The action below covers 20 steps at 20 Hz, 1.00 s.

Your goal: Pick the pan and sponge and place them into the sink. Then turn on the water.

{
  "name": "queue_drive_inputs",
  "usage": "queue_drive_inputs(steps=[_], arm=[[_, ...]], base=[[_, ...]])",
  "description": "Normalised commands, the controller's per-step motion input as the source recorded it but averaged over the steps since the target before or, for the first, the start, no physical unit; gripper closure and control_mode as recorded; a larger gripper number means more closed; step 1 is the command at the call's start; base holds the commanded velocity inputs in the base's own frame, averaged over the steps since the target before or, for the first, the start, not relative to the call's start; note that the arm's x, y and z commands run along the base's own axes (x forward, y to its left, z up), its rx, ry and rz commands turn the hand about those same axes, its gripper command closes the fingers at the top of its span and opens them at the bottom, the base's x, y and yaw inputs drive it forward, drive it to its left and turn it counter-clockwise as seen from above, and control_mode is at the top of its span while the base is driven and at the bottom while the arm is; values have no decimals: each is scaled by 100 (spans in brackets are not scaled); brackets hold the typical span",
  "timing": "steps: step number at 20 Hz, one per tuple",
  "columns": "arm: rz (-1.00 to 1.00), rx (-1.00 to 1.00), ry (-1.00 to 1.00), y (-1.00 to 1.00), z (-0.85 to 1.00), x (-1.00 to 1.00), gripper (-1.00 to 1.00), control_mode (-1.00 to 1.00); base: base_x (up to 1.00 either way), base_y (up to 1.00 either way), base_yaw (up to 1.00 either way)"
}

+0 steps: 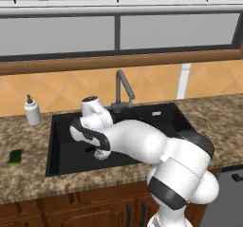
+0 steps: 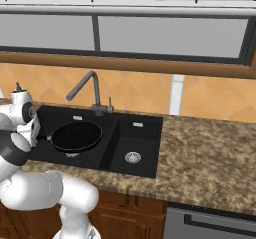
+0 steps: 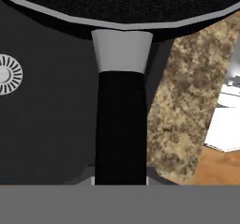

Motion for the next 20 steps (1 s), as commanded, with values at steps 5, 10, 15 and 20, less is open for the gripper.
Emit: queue_drive_inputs(steps=[5,10,15,20], arm=[[-14,1,-11,15,-27,57,100,-100],[-13,3,-9,2,-34,62,100,-100],[-14,3,-5,12,-52,43,100,-100],[-10,0,-8,44,-39,20,100,-100]], base=[[0,0,0],[0,0,0],[0,0,0],[0,0,0]])
